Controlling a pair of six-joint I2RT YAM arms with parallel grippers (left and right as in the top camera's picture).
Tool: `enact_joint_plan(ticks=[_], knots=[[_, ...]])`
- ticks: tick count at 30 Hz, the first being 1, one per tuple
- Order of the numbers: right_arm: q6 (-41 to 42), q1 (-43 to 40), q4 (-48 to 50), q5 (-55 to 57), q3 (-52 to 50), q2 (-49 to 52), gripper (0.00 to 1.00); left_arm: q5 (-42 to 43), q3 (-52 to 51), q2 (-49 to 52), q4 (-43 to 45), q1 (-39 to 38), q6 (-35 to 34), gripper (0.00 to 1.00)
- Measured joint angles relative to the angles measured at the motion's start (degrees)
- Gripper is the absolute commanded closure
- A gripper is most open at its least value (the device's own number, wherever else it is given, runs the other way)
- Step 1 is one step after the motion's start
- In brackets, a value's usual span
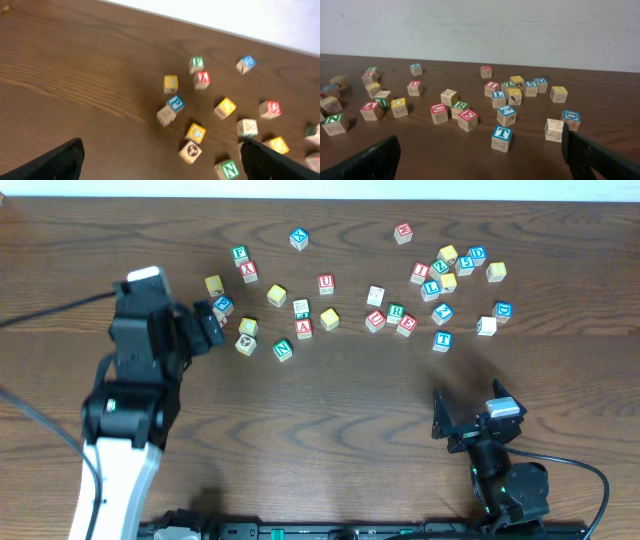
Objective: Spell out CORL
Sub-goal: 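Move the left gripper forward toward the yellow C block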
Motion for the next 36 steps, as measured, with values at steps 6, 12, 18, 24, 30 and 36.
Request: enact_joint_plan(ticks=[6, 12, 18, 24, 30, 36], knots=[[0.0, 0.0, 0.0, 0.0, 0.0, 0.0, 0.01, 1.25, 8.98, 10.1, -7.26, 0.0, 2.27, 0.02], [0.0, 0.0, 0.02, 0.0, 0.0, 0.0, 0.01, 3.39, 17.46, 18.1, -15.3, 0.0, 5.2, 0.02], [0.0, 0.0, 0.02, 0.0, 0.0, 0.0, 0.01, 4.87, 19.21, 19.78, -17.22, 0.0, 6.73, 0.02], [0.0, 0.0, 0.02, 0.0, 0.0, 0.0, 0.01, 5.55, 19.21, 19.78, -16.37, 0.0, 6.99, 0.02], [0.0, 0.0, 0.0, 0.0, 0.0, 0.0, 0.01, 9.25, 19.23, 19.85, -14.23, 0.0, 10.14, 0.02], [0.0, 0.0, 0.0, 0.0, 0.0, 0.0, 0.01, 11.15, 22.03, 24.96, -15.26, 0.0, 11.39, 0.02]])
